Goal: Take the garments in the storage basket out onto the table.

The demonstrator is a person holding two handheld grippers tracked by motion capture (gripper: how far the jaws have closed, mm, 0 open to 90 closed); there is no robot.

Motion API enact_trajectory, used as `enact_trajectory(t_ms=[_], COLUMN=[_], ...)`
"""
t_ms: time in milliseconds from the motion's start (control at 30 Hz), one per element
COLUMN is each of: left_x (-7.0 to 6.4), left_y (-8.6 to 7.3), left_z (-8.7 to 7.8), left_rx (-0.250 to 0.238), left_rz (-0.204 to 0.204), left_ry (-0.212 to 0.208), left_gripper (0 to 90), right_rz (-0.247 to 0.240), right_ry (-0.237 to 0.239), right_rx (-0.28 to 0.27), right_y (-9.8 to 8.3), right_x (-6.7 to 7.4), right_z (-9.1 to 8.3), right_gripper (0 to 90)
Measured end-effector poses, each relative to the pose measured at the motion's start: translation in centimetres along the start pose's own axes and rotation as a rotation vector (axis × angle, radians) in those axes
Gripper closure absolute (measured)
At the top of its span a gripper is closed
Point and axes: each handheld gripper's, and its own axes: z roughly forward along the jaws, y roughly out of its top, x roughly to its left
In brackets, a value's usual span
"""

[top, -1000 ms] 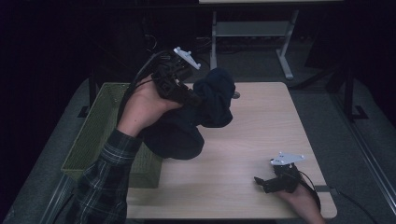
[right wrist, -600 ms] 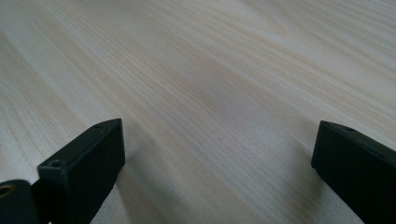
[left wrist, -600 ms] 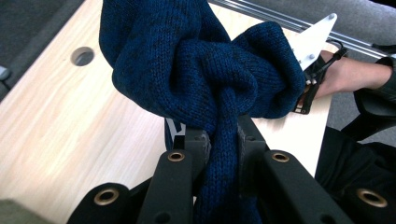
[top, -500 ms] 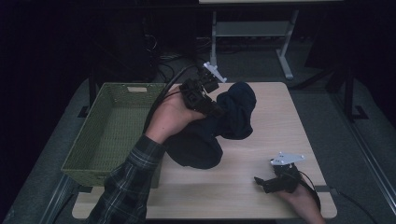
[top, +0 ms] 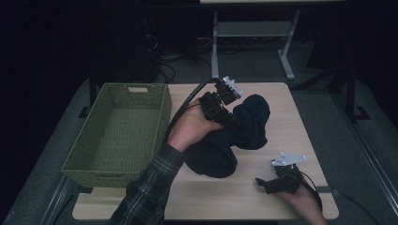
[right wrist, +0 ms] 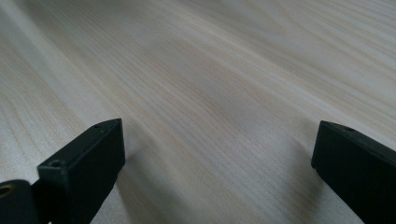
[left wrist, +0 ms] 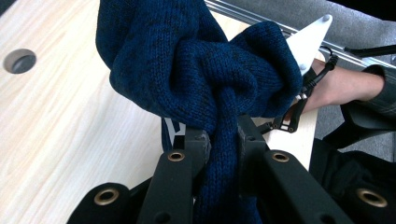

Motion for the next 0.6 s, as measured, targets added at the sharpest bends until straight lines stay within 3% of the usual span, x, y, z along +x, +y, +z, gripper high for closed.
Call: enact_trajectory(t_ms=[267, 533, 600], left_x=[0.6, 1.9, 2.8], left_y=[-0.2, -0.5, -0.7], left_z=[2.8, 5.8, 6.9], left_rx=[0.01, 0.031, 0.037], left_rz=[-0.021, -0.046, -0.052], left_ry=[-0.031, -0.076, -0.08], left_gripper=[78.9, 78.9, 78.8], right_rz=[0.001, 0.002, 0.002], right_ry=[0.0, 0.002, 0.002], right_rx=[0.001, 0.0, 0.0], right_y=[0.0, 0.0, 0.0], right_x=[0.0, 0.0, 0.0], right_z=[0.0, 0.0, 0.0], right_gripper=[2.2, 2.2, 2.2])
